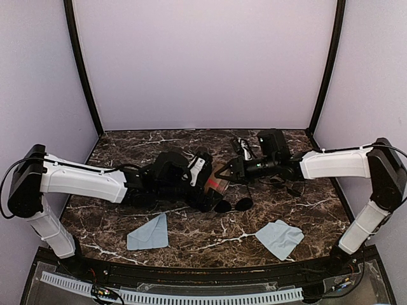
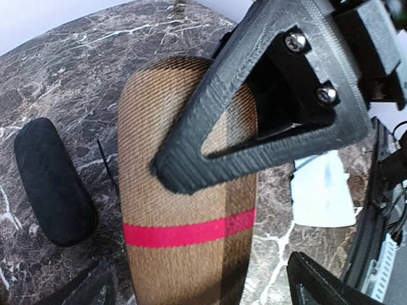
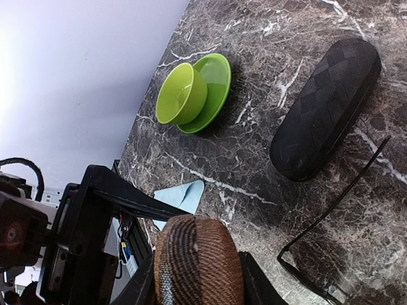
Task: Organize the sunglasses
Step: Adjust the sunglasses case.
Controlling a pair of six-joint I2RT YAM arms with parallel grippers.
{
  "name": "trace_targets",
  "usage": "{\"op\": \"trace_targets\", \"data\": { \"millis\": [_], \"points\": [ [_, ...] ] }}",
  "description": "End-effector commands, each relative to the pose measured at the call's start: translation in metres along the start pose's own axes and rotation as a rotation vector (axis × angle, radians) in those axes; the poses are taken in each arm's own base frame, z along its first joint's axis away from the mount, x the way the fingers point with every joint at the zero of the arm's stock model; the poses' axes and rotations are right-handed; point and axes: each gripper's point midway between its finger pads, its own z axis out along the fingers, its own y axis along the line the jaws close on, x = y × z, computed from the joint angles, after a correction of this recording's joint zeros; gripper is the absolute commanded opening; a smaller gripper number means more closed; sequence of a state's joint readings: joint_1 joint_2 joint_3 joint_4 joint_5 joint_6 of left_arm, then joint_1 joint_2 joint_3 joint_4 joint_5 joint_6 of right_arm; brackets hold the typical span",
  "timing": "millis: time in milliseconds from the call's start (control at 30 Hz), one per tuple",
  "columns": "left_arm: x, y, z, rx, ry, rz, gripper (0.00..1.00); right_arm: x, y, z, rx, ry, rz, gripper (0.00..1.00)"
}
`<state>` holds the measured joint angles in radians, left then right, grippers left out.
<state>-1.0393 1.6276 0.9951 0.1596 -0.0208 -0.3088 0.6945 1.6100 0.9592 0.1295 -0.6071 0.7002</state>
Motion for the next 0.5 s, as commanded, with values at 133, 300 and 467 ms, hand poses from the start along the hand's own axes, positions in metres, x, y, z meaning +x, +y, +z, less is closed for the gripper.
{"op": "trace_targets", "data": {
  "millis": [133, 300, 467],
  "points": [
    [0.008, 0.016, 0.009, -0.134, 0.058, 0.097, 0.95, -0.01, 0.019, 0.006, -0.039, -0.018, -0.018, 0.0],
    [0.014, 0.02, 0.013, -0.153, 0.078, 0.101, 0.93, -0.009, 0.019, 0.007, -0.038, -0.013, -0.026, 0.0],
    [0.014, 0.02, 0.012, -0.15, 0.076, 0.096, 0.9, -0.007, 0.015, 0.009, -0.024, -0.007, -0.028, 0.0]
  ]
}}
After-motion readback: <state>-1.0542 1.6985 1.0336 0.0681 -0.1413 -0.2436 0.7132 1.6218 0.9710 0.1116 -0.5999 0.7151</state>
